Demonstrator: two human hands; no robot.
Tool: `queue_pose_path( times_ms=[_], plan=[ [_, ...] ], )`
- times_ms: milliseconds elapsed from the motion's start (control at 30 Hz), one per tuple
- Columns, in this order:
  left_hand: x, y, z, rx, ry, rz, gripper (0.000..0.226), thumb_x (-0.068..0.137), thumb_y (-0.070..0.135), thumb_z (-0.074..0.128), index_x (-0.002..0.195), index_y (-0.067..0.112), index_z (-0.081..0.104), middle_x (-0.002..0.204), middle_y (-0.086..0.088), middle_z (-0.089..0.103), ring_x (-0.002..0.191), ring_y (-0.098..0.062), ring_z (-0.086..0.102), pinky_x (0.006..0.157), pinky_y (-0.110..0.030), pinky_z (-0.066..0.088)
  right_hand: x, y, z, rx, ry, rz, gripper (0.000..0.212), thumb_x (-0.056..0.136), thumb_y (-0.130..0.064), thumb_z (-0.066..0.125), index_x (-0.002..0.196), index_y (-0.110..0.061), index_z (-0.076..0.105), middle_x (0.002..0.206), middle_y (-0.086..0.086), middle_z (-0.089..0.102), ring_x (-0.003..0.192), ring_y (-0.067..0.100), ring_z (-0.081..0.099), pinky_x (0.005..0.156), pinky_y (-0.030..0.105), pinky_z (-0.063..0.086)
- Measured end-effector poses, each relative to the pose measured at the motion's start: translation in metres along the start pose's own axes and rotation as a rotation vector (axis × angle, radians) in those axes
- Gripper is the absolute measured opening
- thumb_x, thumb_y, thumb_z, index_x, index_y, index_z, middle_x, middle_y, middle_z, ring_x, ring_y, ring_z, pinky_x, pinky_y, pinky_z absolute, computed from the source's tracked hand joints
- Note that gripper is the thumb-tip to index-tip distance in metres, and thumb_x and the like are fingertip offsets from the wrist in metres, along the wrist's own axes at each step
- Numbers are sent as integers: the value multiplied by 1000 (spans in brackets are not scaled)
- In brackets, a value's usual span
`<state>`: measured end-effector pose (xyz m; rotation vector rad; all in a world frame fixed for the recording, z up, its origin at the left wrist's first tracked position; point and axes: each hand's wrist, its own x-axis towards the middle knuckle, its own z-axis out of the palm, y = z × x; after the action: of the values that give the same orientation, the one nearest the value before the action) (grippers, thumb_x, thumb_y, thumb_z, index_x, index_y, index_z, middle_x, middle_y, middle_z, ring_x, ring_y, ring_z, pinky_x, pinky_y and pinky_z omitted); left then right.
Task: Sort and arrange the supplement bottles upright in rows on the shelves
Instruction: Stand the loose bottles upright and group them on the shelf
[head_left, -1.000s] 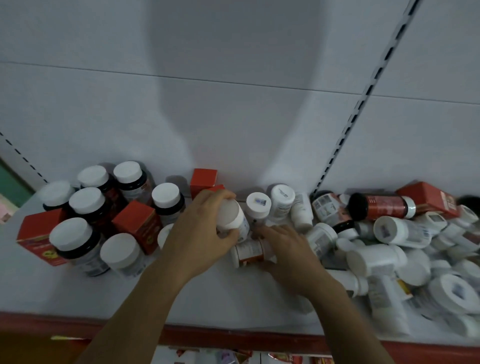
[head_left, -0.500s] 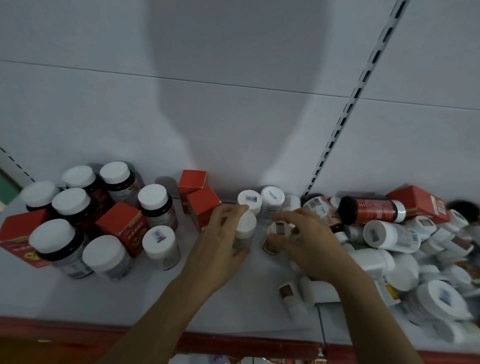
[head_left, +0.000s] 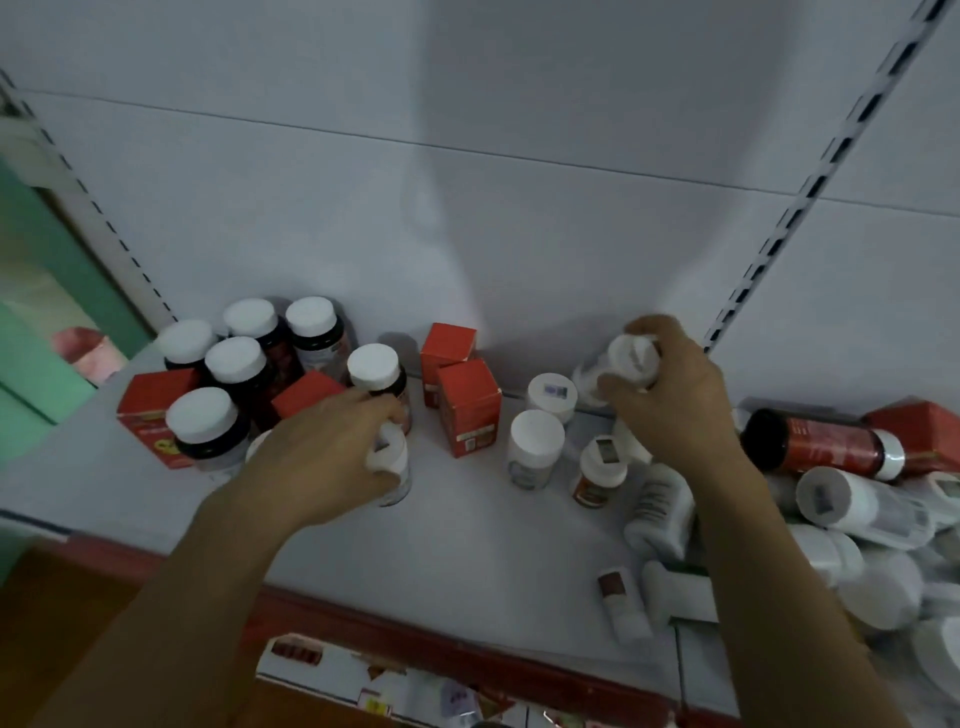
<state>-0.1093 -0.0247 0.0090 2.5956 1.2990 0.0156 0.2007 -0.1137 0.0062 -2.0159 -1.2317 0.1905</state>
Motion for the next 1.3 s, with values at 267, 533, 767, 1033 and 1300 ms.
queue_pose_path(
  times_ms=[267, 533, 767, 1033, 1300],
  plan=[
    [1, 30, 31, -143, -4, 138, 65, 85, 34, 76, 142, 38, 43, 133, 13, 51, 119, -13, 52, 92, -35, 48, -21, -9, 0, 949, 66, 369, 42, 81, -9, 75, 105, -19, 43, 120, 18, 60, 102, 37, 70, 86, 45, 60],
    [18, 76, 75, -513, 246, 193, 62, 77, 24, 86, 129, 30, 52, 127, 10, 52, 110, -12, 56, 91, -40, 53, -32, 9, -12, 930, -23, 336, 40, 86, -4, 67, 120, -22, 58, 113, 16, 67, 107, 39, 67, 83, 45, 59],
    [4, 40, 16, -427, 401, 227, 25, 88, 34, 72, 111, 32, 63, 104, 19, 63, 94, -1, 60, 78, -26, 52, -33, 21, -10, 559, 67, 178, 52, 80, -11, 80, 120, -28, 50, 106, -5, 64, 97, 19, 67, 81, 44, 59],
    [-20, -27, -9, -49, 278, -80, 29, 86, 41, 74, 110, 31, 62, 101, 11, 53, 92, -14, 53, 72, -36, 49, -20, 21, 18, 22, -52, -51, 60, 82, -11, 78, 133, -23, 50, 121, 7, 56, 100, 24, 52, 82, 33, 40],
    [-48, -53, -8, -1, 201, -199, 41, 84, 41, 77, 119, 32, 58, 114, 11, 51, 102, -17, 54, 77, -40, 53, 5, 12, 28, -115, -137, 36, 59, 78, -14, 83, 132, -12, 60, 124, 23, 57, 109, 40, 56, 87, 34, 41]
  ],
)
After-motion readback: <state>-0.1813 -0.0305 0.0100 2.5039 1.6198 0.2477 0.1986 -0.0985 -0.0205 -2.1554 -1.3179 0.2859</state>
